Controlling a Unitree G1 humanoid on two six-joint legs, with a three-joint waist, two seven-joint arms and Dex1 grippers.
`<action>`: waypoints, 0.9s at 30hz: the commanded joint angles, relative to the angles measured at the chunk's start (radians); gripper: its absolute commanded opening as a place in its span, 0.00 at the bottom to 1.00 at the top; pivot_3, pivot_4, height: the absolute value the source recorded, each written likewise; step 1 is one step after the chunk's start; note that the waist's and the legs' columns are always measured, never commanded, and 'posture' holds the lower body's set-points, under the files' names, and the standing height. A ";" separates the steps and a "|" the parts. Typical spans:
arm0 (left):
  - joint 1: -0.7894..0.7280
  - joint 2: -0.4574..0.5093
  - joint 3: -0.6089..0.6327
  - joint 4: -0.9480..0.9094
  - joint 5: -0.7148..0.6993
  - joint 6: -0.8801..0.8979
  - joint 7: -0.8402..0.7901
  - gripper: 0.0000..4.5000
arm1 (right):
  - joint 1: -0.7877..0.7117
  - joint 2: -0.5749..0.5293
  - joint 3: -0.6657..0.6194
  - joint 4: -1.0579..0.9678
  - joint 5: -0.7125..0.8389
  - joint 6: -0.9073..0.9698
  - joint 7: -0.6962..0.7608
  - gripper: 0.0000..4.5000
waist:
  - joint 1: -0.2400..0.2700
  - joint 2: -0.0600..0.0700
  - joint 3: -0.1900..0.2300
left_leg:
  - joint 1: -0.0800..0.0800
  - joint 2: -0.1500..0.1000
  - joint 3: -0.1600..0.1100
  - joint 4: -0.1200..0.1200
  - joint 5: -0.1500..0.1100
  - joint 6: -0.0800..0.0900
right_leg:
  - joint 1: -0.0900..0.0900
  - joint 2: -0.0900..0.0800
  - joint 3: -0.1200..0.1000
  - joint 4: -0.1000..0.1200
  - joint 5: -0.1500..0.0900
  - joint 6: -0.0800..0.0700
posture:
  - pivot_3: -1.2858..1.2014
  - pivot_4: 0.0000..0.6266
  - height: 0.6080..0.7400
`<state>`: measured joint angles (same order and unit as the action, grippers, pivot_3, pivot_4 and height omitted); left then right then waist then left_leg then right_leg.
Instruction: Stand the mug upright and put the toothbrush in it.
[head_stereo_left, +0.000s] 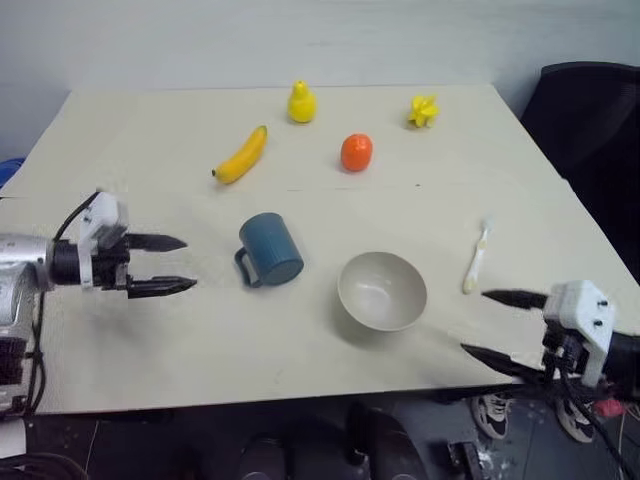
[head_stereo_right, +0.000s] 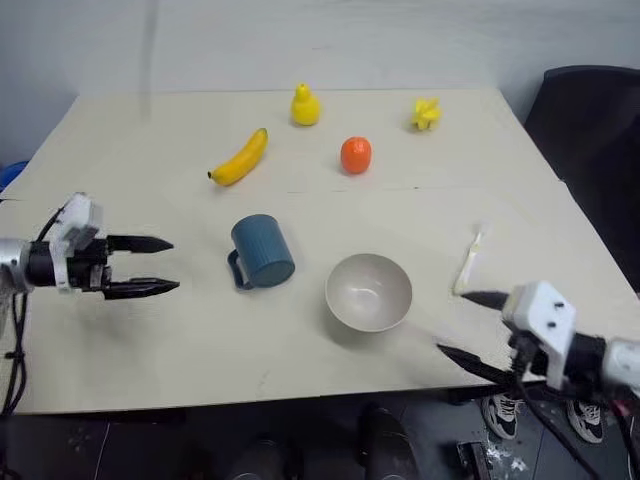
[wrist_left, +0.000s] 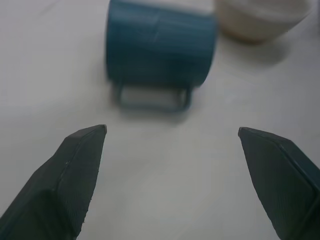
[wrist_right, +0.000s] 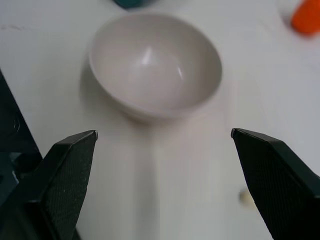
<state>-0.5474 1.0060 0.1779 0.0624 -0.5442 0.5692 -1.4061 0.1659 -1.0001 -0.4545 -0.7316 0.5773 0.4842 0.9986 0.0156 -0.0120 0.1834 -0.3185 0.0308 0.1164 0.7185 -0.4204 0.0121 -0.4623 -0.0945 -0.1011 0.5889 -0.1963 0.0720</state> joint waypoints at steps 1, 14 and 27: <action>-0.033 0.056 -0.019 -0.163 -0.112 0.103 -0.083 1.00 | -0.098 -0.050 0.153 -0.034 -0.036 -0.008 0.010 0.99 | -0.003 0.000 0.000 | 0.000 0.000 0.000 -0.001 0.000 -0.001 | 0.000 0.000 0.000 0.000 -0.001 -0.001 | 0.52 0.24 1.00; -0.084 0.097 -0.305 -0.227 -0.006 -0.201 -0.201 1.00 | -0.484 0.055 0.718 0.197 -0.310 0.058 0.010 0.95 | -0.013 0.001 0.000 | -0.001 0.000 0.000 0.000 0.000 -0.002 | -0.002 0.002 -0.001 0.000 -0.002 -0.003 | 0.52 0.24 1.00; -0.140 0.012 -0.310 -0.202 -0.019 -0.180 -0.165 1.00 | -0.455 0.063 0.710 0.177 -0.344 0.057 0.022 0.08 | -0.015 0.001 0.000 | -0.001 0.000 0.000 0.000 0.000 -0.002 | -0.002 0.002 -0.001 -0.001 -0.001 -0.002 | 0.52 0.24 1.00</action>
<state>-0.6611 1.0221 -0.1384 -0.1401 -0.5511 0.3870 -1.5020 -0.3012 -0.9312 0.2647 -0.5203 0.2269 0.5382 1.0099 0.0003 -0.0113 0.1839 -0.3199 0.0308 0.1167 0.7190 -0.4203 0.0103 -0.4641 -0.0924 -0.1020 0.5886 -0.1976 0.0700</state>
